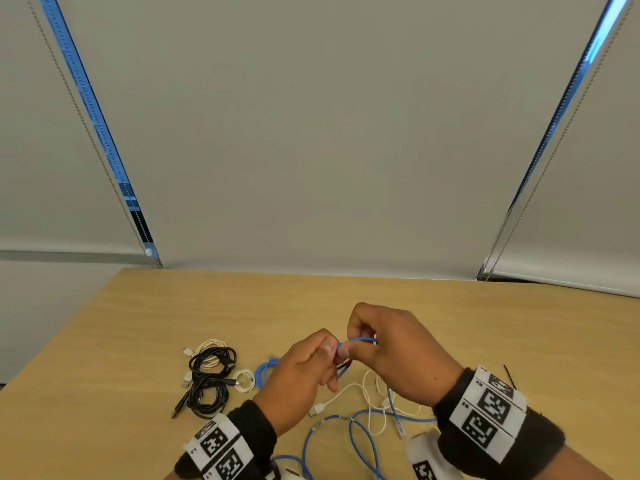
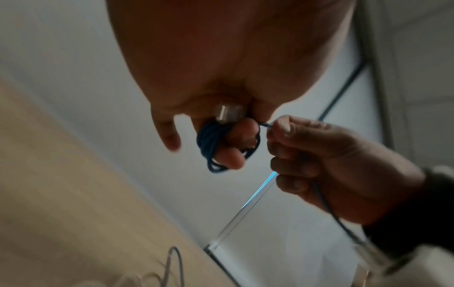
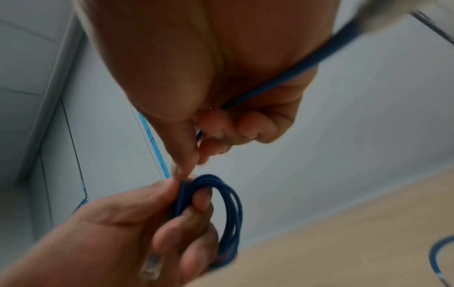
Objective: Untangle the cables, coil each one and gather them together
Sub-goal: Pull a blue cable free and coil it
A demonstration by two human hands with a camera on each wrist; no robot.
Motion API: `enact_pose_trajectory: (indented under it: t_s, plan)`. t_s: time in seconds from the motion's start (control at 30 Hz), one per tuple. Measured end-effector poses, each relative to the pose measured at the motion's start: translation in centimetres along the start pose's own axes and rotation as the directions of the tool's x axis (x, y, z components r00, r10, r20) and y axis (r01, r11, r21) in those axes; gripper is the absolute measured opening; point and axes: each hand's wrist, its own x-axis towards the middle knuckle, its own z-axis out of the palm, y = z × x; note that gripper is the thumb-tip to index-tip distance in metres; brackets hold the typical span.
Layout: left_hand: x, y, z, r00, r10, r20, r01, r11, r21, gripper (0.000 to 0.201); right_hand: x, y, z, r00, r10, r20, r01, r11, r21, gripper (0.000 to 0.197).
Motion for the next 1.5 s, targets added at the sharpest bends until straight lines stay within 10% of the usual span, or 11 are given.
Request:
enact_pose_trajectory:
  t_s: [0.2,0.43,0.63,0.87,0.97,1.13,1.3,1.5]
  plan:
    - [0.0,0.6,-0.5,0.996,-0.027,0.089,0.067,0.877,-0.476,0.023,0.0,0.6,0.9,1.0,-0.025,0.008,0.021,0.954,0.299,0.005]
    - [-0.1,0.2,0.0,0.993,0.043,-0.109,-0.055,0.992,-0.114,0.027,0.1,0.2,4.2,0.992,-0.006,-0.124,0.044,0.952,0.304,0.018]
    - [-0.3,-0.1,-2.0,0.991,0.038,-0.132,-0.037,0.999,0.01,0.029,0.1,0.7,3.3,0.998,0.06,0.002,-0.056,0.925,0.376,0.015]
    - [-0.2,-1.0,-3.8,0.985,-0.027,-0.168,0.026,1.0,-0.006,0.033,-0.1,2.4,1.5,0.971,0.159,0.18,-0.132,0.979,-0.155,0.017]
    - [-0.2,-1.0,-3.0,0.987,-0.063,-0.145,0.052,0.996,-0.078,0.031,0.0,2.4,2.0,0.973,0.183,0.141,-0.206,0.964,0.169,0.017]
    - [-0.4,-0.7,-1.4,0.993,-0.056,-0.104,0.045,0.994,-0.101,0.026,0.3,2.3,2.4,0.921,0.385,0.055,-0.278,0.551,0.787,0.019]
    - [-0.6,-0.1,-0.4,0.995,-0.099,-0.027,0.087,0.954,-0.286,0.028,0.3,2.7,2.6,0.896,0.425,0.125,-0.304,0.383,0.872,0.013]
    - [-0.2,-0.1,0.1,0.985,-0.059,-0.162,0.019,0.972,-0.235,0.029,-1.3,1.5,4.3,0.93,0.267,0.251,-0.354,0.471,0.808,0.002]
